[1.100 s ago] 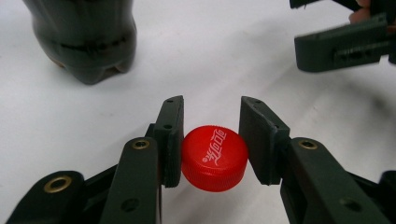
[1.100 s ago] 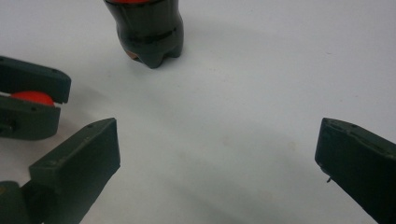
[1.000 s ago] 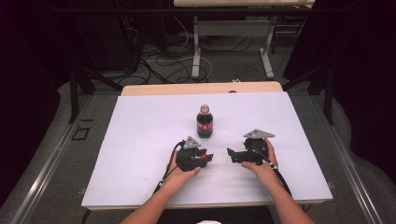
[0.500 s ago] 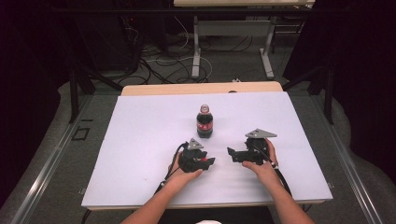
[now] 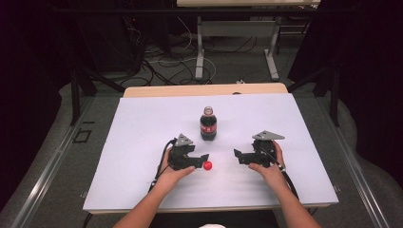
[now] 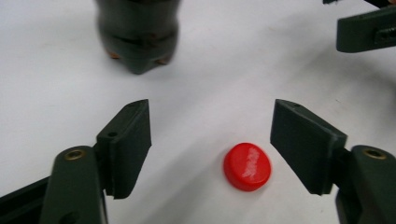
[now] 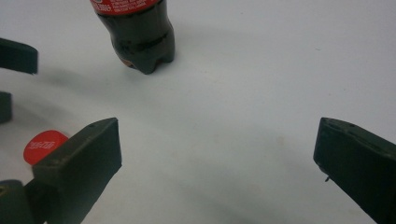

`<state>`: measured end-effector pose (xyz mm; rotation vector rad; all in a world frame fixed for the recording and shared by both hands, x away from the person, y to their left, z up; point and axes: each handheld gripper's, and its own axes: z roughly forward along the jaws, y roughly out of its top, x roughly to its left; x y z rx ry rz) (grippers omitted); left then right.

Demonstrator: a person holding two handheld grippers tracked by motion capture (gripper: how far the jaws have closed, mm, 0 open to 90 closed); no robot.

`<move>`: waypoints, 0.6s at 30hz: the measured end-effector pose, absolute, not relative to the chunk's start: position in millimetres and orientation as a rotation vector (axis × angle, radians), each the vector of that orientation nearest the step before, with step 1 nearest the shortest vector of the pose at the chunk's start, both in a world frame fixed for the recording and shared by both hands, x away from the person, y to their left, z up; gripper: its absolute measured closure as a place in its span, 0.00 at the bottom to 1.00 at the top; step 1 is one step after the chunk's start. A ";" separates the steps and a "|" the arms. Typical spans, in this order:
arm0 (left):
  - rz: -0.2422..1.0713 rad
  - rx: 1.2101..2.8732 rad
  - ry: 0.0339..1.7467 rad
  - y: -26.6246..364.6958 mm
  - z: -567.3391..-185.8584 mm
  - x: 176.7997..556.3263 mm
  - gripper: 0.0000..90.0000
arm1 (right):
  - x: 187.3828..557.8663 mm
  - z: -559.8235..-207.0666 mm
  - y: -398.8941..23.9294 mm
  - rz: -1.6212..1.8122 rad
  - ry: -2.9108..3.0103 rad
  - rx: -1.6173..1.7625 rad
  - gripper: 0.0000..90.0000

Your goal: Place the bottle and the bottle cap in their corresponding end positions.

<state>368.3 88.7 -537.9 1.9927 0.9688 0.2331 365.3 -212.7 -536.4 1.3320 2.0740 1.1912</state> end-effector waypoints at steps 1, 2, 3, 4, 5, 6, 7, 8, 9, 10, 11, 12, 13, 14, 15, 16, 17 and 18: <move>0.243 1.986 0.964 94.4 -536.3 369.5 0.30 | 365.4 -536.4 -213.1 1.191 2.070 1.339 0.01; 0.248 1.984 0.969 100.2 -534.6 370.1 0.29 | 365.8 -536.7 -213.9 1.193 2.068 1.337 0.01; 0.260 1.977 0.977 104.9 -533.4 370.7 0.27 | 365.6 -536.5 -214.4 1.195 2.072 1.341 0.01; 0.272 1.972 0.991 110.8 -531.4 371.1 0.25 | 365.6 -536.6 -214.6 1.193 2.072 1.342 0.01; 0.293 1.961 0.998 116.9 -529.6 371.5 0.25 | 365.7 -537.0 -214.6 1.187 2.068 1.343 0.01; 0.307 1.949 1.002 122.8 -528.2 371.2 0.25 | 365.7 -537.2 -214.8 1.185 2.067 1.344 0.01; 0.312 1.938 1.010 128.2 -526.9 371.2 0.25 | 365.7 -537.5 -215.2 1.177 2.065 1.349 0.01; 0.316 1.930 1.025 133.5 -526.1 371.0 0.25 | 366.2 -538.1 -215.6 1.177 2.064 1.347 0.01; 0.334 1.929 1.026 139.2 -525.5 371.3 0.25 | 366.3 -538.4 -215.9 1.174 2.064 1.352 0.01; 0.348 1.922 1.037 144.1 -525.3 371.2 0.22 | 366.8 -539.2 -216.8 1.165 2.062 1.347 0.01; 0.357 1.915 1.048 149.1 -525.1 370.8 0.18 | 366.7 -539.3 -216.8 1.171 2.063 1.359 0.01; 0.368 1.908 1.055 155.1 -524.8 370.3 0.18 | 366.8 -539.5 -217.2 1.170 2.061 1.361 0.01; 0.374 1.902 1.066 159.6 -524.8 369.8 0.17 | 366.7 -539.5 -217.5 1.171 2.059 1.368 0.01; 0.369 1.902 1.076 165.0 -524.2 369.4 0.15 | 367.3 -539.8 -218.7 1.168 2.058 1.356 0.01; 0.376 1.878 1.090 169.4 -525.3 369.0 0.10 | 367.6 -540.2 -219.6 1.165 2.061 1.352 0.01; 0.377 1.893 1.091 175.1 -524.6 368.8 0.06 | 367.8 -540.6 -219.9 1.165 2.055 1.359 0.01; 0.387 1.873 1.101 178.6 -525.7 368.3 0.05 | 368.1 -541.3 -220.2 1.165 2.052 1.368 0.01; 0.395 1.872 1.106 183.3 -525.9 367.6 0.03 | 368.7 -542.0 -221.6 1.156 2.054 1.362 0.01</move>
